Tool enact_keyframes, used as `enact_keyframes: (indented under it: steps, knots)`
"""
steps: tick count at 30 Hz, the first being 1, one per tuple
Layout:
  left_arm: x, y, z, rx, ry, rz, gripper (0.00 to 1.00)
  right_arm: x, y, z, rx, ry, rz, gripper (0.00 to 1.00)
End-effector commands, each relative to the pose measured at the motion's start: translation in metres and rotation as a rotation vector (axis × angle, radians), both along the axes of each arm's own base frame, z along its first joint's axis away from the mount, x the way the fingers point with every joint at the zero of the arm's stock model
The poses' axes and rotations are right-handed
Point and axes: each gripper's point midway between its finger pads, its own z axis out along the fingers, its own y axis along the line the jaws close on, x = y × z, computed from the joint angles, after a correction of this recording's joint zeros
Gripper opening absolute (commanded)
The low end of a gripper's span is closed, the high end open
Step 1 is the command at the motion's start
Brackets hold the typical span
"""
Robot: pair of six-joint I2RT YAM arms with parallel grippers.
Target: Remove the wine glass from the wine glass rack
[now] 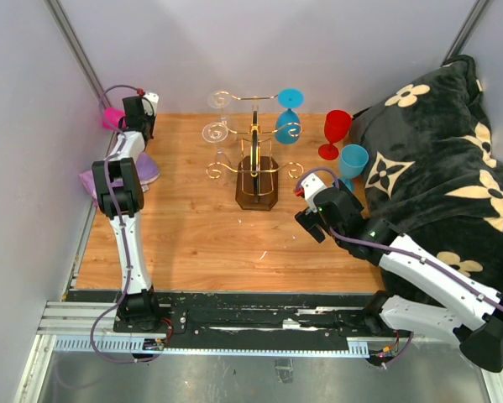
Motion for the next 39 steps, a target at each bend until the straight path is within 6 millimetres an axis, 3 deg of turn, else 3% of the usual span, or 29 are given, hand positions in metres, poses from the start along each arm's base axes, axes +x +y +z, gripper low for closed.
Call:
enact_keyframes:
  steps: [1, 3, 9, 11, 21, 26, 31, 35, 39]
  knots:
    - [-0.012, 0.004, -0.038, -0.036, 0.097, 0.031, 0.28, 0.001, 0.000, 0.008, 0.009, -0.035, -0.003, 0.98]
    - [-0.012, 0.005, -0.042, -0.037, 0.102, 0.038, 0.29, 0.001, -0.001, 0.007, 0.007, -0.035, -0.004, 0.98]
    - [-0.012, 0.017, -0.029, 0.006, 0.073, 0.090, 0.04, 0.001, 0.001, 0.005, 0.011, -0.031, 0.000, 0.98]
    - [-0.014, 0.023, -0.022, 0.028, 0.061, 0.116, 0.01, 0.001, 0.002, 0.004, 0.015, -0.028, 0.002, 0.98]
    - [-0.051, 0.055, -0.015, 0.277, 0.089, 0.270, 0.01, -0.003, 0.005, 0.007, 0.064, -0.037, 0.018, 0.98]
    - [-0.065, 0.055, -0.028, 0.425, 0.138, 0.297, 0.01, -0.006, 0.004, 0.009, 0.085, -0.042, 0.019, 0.98]
    - [-0.064, 0.046, -0.034, 0.578, 0.150, 0.305, 0.01, -0.010, 0.011, 0.009, 0.123, -0.026, 0.053, 0.98]
    - [-0.048, 0.038, -0.034, 0.588, 0.120, 0.309, 0.02, -0.012, 0.013, 0.008, 0.133, -0.020, 0.062, 0.98]
    - [-0.042, 0.033, -0.046, 0.610, 0.130, 0.285, 0.13, -0.012, 0.016, 0.008, 0.145, -0.015, 0.074, 0.98]
